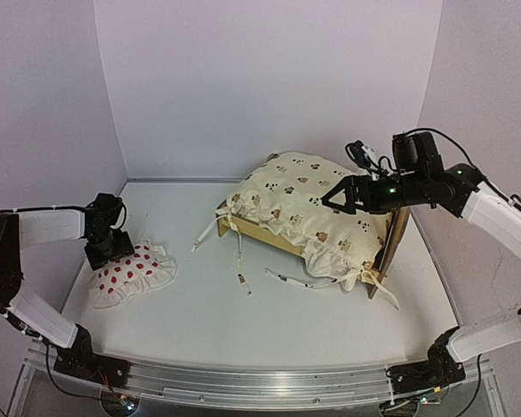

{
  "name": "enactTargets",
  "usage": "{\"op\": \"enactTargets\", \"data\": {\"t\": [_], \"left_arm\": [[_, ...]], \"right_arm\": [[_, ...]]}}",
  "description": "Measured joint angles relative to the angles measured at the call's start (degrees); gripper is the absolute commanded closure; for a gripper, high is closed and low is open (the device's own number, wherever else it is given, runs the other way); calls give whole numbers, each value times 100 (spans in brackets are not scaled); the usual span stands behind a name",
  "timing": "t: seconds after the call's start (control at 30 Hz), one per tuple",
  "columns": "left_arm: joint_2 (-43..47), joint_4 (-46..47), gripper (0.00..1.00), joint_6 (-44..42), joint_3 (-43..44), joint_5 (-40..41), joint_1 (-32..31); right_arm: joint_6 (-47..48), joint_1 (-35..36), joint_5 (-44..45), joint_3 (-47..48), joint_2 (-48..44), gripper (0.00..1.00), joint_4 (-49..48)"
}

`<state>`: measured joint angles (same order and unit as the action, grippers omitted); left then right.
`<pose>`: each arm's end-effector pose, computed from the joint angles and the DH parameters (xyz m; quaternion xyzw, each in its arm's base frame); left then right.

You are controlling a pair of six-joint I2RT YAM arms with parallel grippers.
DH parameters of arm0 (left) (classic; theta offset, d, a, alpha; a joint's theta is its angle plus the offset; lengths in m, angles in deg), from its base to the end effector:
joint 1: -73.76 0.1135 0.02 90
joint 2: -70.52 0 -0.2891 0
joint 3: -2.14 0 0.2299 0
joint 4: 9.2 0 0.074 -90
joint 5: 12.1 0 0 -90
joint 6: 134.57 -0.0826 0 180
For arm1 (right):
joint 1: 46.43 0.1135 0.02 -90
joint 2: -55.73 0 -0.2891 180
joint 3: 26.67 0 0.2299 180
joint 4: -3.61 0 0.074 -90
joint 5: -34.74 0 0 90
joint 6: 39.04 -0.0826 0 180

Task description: Set up the pet bed

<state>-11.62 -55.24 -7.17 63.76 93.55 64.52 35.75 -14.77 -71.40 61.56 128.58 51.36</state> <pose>0.2571 -0.0192 0.1784 -0.2628 0.9342 0.0428 0.2376 0.2313 0.1696 0.3686 -0.1911 0.8489 0.3026 0.3889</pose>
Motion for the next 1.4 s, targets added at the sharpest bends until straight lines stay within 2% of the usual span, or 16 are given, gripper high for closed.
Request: {"op": "enactTargets", "data": {"t": [0.07, 0.17, 0.23, 0.3, 0.43, 0.5, 0.67, 0.83, 1.0, 1.1, 1.23, 1.4], "left_arm": [[-189, 169, 45, -1, -109, -194, 63], [-305, 400, 77, -21, -194, -334, 127], [-307, 549, 91, -18, -207, -356, 148], [-307, 689, 97, -71, -207, -368, 153], [-268, 998, 100, -336, -220, -501, 105], [-120, 1084, 100, -498, -245, -413, -117], [575, 1380, 100, -1141, -196, -78, -1415], [1015, 1715, 100, -1838, -3, -47, -2076], [1033, 2055, 100, -2638, 254, -19, -2686], [903, 2408, 100, -3419, 356, -61, -3276], [523, 2670, 100, -4453, 581, -447, -3962], [310, 3128, 100, -5611, 617, -902, -4464]], "right_arm": [[14, 0, 4, -14, -26, 2, 1], [36, 0, 12, -42, -77, 2, 0], [46, 0, 24, -83, -119, 2, 2], [60, 0, 33, -108, -141, 2, 2], [82, 0, 31, -143, -159, 2, 0], [82, 0, 8, -164, -165, 2, 3], [69, 0, -235, -167, -153, 2, 2], [40, 0, -565, -135, -24, 2, 2], [-4, 0, -767, -45, 84, 2, 2], [-30, 0, -882, 2, 97, 2, 0], [-145, 0, -1039, 41, 103, 2, -1], [-378, 0, -1380, 42, 250, 2, -2]]}}
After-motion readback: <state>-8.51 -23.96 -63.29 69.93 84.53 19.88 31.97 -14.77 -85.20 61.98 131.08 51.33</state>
